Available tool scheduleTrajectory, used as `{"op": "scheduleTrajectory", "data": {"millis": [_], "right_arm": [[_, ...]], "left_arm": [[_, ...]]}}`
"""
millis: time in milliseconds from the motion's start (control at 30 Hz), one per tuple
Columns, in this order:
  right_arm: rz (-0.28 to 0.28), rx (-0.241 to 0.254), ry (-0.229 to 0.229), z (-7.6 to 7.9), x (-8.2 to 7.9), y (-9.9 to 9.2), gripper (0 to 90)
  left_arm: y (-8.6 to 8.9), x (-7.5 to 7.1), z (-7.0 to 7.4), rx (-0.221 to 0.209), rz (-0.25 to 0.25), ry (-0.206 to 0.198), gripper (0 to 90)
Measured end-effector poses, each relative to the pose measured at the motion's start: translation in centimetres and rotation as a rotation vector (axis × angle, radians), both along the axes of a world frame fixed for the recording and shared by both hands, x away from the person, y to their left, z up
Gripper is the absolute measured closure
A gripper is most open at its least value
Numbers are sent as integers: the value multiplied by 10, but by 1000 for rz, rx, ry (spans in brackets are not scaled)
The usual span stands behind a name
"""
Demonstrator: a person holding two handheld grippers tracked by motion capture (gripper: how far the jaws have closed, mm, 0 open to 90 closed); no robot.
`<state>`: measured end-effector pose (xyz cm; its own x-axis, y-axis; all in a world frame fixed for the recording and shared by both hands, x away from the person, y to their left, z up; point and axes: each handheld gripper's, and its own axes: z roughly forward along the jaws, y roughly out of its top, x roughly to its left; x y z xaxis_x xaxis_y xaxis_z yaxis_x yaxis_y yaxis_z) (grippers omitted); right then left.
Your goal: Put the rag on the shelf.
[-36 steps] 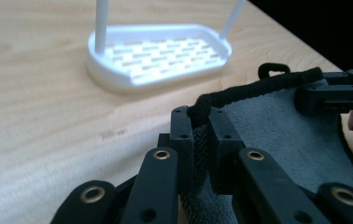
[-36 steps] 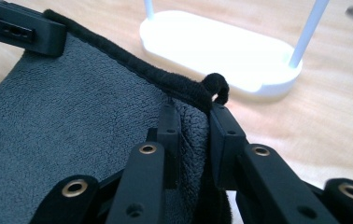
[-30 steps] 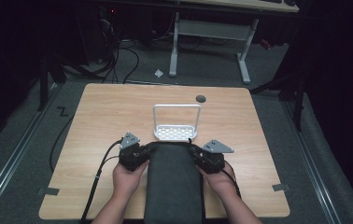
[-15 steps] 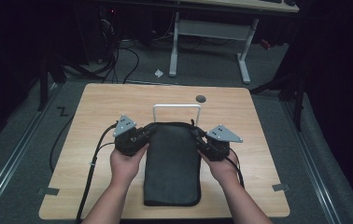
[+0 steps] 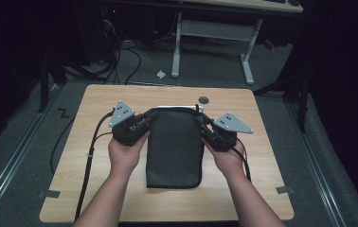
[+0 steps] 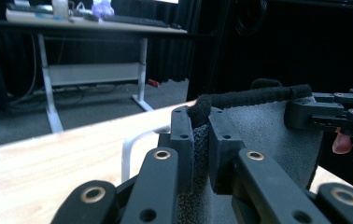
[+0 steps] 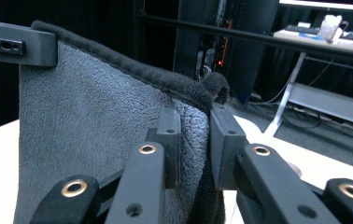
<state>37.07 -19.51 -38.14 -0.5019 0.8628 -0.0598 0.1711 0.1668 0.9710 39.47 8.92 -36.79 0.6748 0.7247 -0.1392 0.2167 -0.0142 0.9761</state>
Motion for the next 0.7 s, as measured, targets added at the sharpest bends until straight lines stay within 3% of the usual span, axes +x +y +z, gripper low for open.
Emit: {"op": "scheduleTrajectory", "data": {"millis": [400, 700], "right_arm": [[-7, 17, -76, 33, 2, 0, 770], [-13, 21, -86, 42, 7, -2, 770]], "left_arm": [[-1, 3, 33, -9, 5, -70, 827], [-4, 7, 38, -8, 4, -77, 829]]}}
